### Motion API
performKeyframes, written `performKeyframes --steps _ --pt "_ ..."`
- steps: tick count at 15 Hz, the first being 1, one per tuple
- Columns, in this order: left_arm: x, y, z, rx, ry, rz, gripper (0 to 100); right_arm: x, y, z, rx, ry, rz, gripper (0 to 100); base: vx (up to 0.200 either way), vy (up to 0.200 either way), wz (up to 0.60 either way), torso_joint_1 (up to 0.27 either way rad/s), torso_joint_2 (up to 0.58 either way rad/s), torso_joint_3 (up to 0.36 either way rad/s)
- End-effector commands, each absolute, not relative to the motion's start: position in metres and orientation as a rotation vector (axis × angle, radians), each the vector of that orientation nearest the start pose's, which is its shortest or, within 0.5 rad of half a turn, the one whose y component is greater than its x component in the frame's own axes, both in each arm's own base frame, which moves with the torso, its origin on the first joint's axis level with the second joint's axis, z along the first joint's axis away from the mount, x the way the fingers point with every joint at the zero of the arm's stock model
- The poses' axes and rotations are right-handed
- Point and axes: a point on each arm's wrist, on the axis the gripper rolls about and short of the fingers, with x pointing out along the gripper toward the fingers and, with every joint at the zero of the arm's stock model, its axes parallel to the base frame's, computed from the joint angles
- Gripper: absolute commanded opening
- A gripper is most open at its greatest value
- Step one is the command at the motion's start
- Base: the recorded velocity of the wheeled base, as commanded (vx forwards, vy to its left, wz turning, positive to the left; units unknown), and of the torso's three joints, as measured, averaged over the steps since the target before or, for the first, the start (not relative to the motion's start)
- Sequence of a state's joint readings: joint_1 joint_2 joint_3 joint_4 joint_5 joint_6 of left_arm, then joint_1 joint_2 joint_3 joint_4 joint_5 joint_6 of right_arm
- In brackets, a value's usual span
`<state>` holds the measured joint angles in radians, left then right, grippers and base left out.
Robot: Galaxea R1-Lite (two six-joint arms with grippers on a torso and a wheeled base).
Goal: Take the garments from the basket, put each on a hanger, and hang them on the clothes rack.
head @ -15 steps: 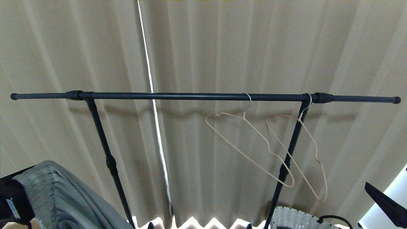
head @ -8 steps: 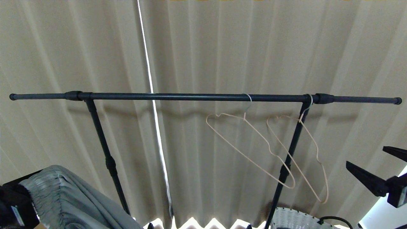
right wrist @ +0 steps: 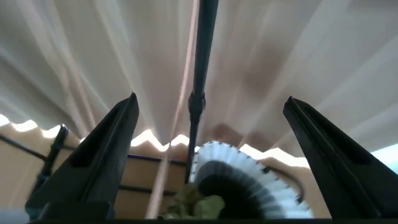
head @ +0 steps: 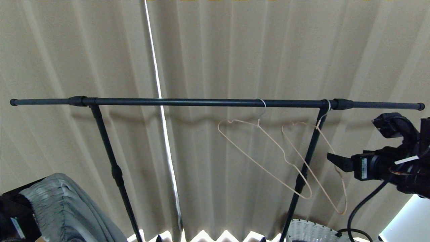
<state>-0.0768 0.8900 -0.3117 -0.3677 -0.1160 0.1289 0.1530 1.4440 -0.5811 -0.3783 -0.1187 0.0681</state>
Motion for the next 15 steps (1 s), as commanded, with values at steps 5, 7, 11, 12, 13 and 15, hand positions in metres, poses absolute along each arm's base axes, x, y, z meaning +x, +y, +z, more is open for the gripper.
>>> performKeyframes --steps 5,7,11,12,13,15 --pt "0.099 -0.01 0.179 0.122 0.199 -0.206 0 0.246 0.041 0.143 0.015 0.604 0.006 100 0.0 0.0 0.0 0.0 0.0 0.0" --pt "0.099 -0.01 0.179 0.124 0.199 -0.206 0 0.248 0.045 0.141 0.014 0.615 0.017 100 0.0 0.0 0.0 0.0 0.0 0.0" --pt "0.098 -0.01 0.179 0.122 0.199 -0.206 0 0.256 0.048 0.137 0.012 0.62 0.024 100 0.0 0.0 0.0 0.0 0.0 0.0" --pt "0.098 -0.01 0.179 0.124 0.199 -0.206 0 0.257 0.048 0.137 0.011 0.621 0.021 100 0.0 0.0 0.0 0.0 0.0 0.0" --pt "0.098 -0.01 0.179 0.124 0.198 -0.204 0 0.257 0.048 0.137 0.011 0.621 0.021 100 0.0 0.0 0.0 0.0 0.0 0.0" --pt "0.097 -0.01 0.18 0.122 0.19 -0.205 0 0.257 0.048 0.137 0.011 0.621 0.021 100 0.0 0.0 0.0 0.0 0.0 0.0"
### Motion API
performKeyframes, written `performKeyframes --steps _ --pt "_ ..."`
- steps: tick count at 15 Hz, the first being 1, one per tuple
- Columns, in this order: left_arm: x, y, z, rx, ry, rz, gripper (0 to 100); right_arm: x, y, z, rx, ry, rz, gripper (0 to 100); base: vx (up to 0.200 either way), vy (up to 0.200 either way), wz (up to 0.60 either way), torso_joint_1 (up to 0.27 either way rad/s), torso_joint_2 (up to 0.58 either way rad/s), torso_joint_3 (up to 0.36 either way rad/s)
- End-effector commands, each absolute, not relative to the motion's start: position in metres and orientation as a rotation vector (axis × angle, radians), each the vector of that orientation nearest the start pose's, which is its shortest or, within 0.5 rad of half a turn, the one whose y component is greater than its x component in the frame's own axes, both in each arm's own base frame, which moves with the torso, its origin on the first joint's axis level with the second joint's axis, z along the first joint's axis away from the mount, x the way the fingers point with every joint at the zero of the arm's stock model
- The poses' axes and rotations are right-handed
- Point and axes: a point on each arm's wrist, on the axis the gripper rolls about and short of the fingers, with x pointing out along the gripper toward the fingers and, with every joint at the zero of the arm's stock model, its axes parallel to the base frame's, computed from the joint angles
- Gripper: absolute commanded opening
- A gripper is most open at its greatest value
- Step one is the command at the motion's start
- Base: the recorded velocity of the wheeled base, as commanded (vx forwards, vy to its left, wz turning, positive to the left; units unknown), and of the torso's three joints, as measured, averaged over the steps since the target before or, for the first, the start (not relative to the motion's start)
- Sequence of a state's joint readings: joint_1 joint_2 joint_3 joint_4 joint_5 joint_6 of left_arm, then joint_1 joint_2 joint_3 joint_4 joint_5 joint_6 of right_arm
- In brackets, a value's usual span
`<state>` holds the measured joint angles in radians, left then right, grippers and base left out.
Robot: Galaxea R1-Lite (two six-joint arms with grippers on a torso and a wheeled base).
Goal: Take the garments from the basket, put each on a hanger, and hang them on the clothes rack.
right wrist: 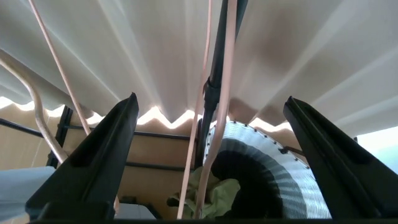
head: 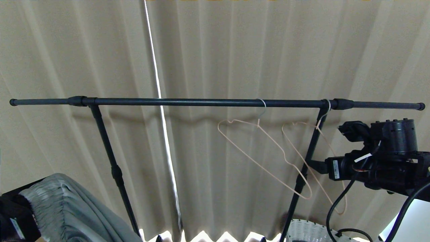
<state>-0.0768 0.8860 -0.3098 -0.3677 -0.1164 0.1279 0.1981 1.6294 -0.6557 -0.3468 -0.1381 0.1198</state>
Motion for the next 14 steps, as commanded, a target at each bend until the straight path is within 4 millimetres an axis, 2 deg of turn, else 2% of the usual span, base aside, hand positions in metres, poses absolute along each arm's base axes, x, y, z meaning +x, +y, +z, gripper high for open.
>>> performKeyframes --steps 1,3,4,14 --pt "0.0965 -0.01 0.1799 0.122 0.19 -0.205 0 0.2569 0.0484 0.1374 0.011 0.619 0.021 100 0.0 0.0 0.0 0.0 0.0 0.0" --pt "0.0965 -0.01 0.1799 0.123 0.19 -0.204 0 0.2569 0.0484 0.1374 0.01 0.619 0.021 100 0.0 0.0 0.0 0.0 0.0 0.0" --pt "0.0964 -0.01 0.179 0.122 0.193 -0.205 0 0.257 0.0483 0.1375 0.009 0.619 0.02 0 0.0 0.0 0.0 0.0 0.0 0.0" --pt "0.0962 -0.01 0.1781 0.124 0.196 -0.206 0 0.2521 0.0474 0.143 0.015 0.596 0.021 0 0.0 0.0 0.0 0.0 0.0 0.0"
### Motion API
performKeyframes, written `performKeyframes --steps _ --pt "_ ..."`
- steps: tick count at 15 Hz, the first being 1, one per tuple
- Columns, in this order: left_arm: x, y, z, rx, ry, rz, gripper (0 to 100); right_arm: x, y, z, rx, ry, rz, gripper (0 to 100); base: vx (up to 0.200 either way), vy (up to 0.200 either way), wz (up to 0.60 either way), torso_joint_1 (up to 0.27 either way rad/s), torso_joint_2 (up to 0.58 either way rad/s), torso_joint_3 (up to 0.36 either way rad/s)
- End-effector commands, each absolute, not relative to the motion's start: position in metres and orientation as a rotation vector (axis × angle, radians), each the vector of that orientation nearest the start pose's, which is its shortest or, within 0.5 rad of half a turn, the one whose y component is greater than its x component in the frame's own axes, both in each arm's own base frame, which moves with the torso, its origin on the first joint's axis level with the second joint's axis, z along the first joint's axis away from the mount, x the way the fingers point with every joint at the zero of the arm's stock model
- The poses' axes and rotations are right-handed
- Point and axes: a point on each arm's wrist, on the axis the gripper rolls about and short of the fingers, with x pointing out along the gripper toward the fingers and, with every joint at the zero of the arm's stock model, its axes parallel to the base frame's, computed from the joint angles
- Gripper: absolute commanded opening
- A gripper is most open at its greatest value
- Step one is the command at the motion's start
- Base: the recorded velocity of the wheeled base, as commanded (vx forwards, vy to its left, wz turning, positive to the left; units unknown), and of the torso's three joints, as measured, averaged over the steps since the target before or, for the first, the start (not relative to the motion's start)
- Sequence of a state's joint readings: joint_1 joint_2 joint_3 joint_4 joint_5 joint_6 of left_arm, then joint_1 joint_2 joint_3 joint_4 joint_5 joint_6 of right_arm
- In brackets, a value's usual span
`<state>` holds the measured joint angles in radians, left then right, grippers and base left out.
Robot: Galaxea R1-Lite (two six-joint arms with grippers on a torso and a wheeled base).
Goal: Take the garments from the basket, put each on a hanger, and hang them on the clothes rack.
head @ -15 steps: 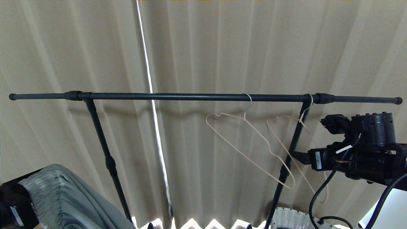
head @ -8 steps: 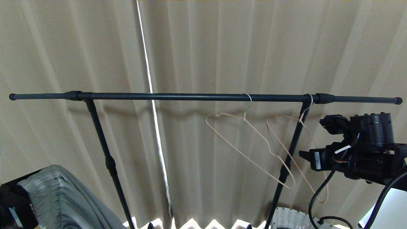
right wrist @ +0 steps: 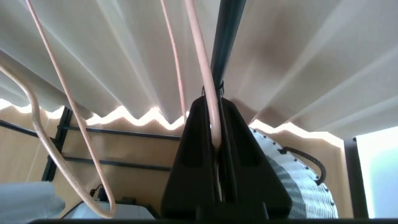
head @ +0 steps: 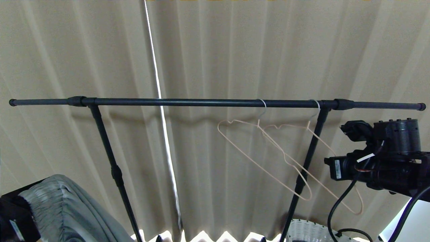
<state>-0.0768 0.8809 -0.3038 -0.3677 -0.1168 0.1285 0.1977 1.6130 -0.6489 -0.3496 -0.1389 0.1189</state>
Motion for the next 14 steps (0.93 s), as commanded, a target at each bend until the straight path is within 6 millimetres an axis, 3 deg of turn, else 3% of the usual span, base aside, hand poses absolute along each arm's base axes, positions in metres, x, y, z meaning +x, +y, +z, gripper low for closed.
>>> performKeyframes --steps 1,9,14 --pt "0.096 -0.01 0.178 0.124 0.196 -0.206 0 0.25 0.047 0.147 0.018 0.578 0.022 0 0.0 0.0 0.0 0.0 0.0 0.0" --pt "0.096 -0.01 0.178 0.124 0.198 -0.206 0 0.225 0.042 0.18 0.036 0.444 0.031 0 0.0 0.0 0.0 0.0 0.0 0.0" --pt "0.097 -0.01 0.178 0.123 0.198 -0.2 0 0.18 0.031 0.177 0.019 0.418 0.028 0 0.0 0.0 0.0 0.0 0.0 0.0"
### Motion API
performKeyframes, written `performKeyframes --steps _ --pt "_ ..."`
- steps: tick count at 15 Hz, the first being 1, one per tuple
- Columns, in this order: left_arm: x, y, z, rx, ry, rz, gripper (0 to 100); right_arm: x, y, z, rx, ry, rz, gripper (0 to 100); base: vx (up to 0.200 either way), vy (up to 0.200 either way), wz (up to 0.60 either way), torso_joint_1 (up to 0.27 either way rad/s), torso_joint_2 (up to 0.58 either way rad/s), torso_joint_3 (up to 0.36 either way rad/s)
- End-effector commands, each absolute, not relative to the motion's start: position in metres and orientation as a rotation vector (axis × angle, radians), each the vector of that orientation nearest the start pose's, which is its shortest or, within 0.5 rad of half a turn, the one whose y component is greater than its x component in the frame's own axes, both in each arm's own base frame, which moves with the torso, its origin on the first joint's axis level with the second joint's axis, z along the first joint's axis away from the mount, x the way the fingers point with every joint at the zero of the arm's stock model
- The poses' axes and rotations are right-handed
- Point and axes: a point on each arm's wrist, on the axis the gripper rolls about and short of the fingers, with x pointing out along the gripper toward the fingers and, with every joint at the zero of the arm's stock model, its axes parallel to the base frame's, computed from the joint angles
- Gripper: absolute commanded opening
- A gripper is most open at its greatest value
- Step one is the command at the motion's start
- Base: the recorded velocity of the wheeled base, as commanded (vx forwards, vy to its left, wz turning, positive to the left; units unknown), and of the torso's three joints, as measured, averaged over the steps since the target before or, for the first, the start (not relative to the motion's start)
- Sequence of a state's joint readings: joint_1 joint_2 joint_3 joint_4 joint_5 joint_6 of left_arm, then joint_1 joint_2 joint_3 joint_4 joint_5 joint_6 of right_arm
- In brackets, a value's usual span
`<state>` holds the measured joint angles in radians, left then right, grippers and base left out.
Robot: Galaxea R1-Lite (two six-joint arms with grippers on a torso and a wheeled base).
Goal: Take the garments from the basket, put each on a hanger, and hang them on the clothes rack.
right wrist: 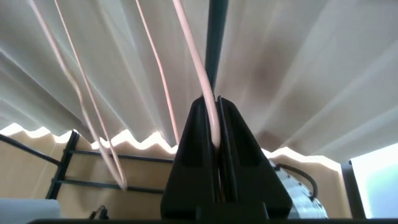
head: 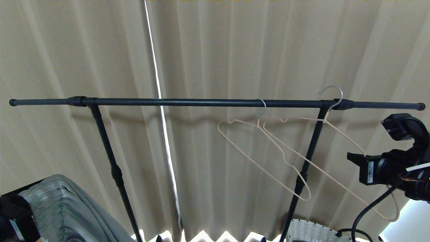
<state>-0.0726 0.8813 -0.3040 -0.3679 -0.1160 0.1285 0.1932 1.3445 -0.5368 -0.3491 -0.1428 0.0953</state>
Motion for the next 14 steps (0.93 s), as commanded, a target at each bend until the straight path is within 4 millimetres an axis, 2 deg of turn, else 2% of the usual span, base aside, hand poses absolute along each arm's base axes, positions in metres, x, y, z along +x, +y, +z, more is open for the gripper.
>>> performKeyframes --steps 1,6,14 --pt "0.097 -0.01 0.178 0.124 0.197 -0.2 0 0.173 0.03 0.177 0.017 0.409 0.028 0 0.0 0.0 0.0 0.0 0.0 0.0" --pt "0.096 -0.009 0.179 0.123 0.195 -0.198 0 0.152 0.022 0.172 0.023 0.393 0.003 0 -0.2 0.0 0.0 0.008 0.0 0.004" --pt "0.096 -0.01 0.176 0.126 0.202 -0.2 0 0.14 0.013 0.17 0.038 0.37 -0.039 0 -0.2 0.0 0.0 -0.002 0.0 0.002"
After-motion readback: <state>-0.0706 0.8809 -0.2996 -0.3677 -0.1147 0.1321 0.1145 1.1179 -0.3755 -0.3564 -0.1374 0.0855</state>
